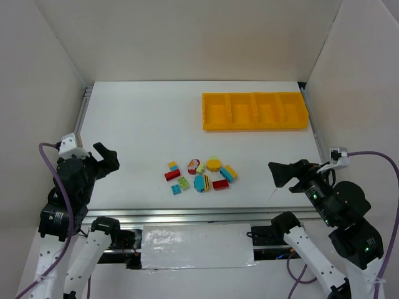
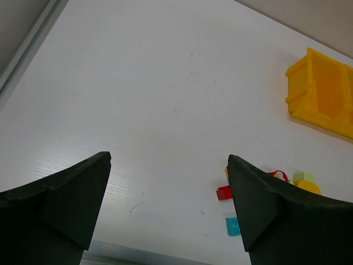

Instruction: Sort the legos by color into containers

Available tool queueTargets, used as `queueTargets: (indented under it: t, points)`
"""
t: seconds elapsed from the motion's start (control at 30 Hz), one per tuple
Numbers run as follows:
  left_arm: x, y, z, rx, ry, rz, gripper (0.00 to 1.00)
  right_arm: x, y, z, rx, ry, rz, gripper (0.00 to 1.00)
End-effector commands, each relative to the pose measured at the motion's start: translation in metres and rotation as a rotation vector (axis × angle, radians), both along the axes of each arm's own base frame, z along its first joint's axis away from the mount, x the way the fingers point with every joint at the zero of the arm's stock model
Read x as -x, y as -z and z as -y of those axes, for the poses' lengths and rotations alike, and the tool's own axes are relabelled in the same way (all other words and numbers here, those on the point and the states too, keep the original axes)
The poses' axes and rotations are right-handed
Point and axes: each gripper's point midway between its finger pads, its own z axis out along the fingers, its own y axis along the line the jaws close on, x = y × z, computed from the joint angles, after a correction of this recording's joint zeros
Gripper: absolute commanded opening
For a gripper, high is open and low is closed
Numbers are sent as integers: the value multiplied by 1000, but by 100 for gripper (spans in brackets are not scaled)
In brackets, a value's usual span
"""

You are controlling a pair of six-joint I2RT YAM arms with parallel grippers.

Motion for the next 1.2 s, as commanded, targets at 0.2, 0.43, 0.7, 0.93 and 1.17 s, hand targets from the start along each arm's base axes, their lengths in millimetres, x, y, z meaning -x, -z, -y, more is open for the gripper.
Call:
queueTargets:
  t: [0.2, 0.43, 0.7, 0.93, 1.17]
  points:
    - [-5, -8, 2, 16, -2, 37, 100, -12, 18, -35, -8, -146, -66, 100]
    - [-9, -4, 7, 17, 27, 17, 99, -59, 81, -86, 14, -289, -312, 100]
    - [-12, 2, 12, 12, 47, -13, 99, -138, 147, -76, 254, -129, -416, 100]
    - [-13, 5, 21, 10, 85, -28, 99, -159, 213, -106, 350, -268, -595, 98]
    - [-14, 5, 23, 8, 95, -31, 99, -162, 269, -113, 449, -304, -718, 97]
